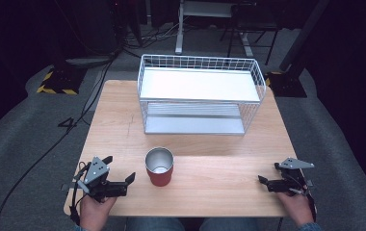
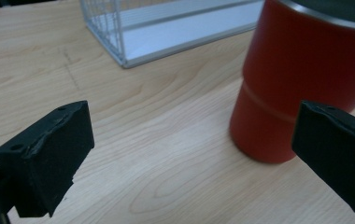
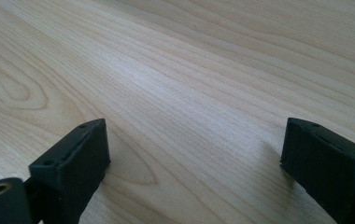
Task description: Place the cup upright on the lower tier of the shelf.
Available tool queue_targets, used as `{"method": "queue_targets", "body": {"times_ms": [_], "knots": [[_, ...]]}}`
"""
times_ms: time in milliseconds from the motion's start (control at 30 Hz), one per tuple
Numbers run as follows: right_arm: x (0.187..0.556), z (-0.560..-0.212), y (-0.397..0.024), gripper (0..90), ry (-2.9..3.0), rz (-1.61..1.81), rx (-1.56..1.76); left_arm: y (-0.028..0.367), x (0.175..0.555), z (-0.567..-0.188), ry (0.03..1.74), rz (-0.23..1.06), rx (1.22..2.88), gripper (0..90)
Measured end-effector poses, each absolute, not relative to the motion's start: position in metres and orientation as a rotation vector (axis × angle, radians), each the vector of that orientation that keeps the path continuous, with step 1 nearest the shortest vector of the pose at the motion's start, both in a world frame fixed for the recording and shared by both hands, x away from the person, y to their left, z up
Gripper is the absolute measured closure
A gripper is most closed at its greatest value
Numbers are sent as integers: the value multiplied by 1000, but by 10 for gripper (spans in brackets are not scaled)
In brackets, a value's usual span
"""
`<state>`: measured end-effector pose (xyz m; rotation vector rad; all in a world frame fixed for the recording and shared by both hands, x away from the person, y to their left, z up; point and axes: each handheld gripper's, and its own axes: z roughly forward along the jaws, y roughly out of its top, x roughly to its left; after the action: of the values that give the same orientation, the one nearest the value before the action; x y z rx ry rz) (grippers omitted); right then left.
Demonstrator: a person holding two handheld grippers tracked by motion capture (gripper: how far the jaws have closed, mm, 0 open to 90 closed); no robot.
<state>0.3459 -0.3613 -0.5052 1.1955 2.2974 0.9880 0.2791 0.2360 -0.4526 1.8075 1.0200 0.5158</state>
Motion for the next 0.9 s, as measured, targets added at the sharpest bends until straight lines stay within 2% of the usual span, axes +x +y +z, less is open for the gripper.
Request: {"method": "queue_targets", "body": {"times_ms": [433, 900], "knots": [[346, -505, -361, 78, 2297, 987, 1195, 220, 257, -449, 921, 507, 1776, 0], [346, -505, -361, 84, 2296, 989, 1193, 187, 264, -456, 850, 455, 1755, 0]]}}
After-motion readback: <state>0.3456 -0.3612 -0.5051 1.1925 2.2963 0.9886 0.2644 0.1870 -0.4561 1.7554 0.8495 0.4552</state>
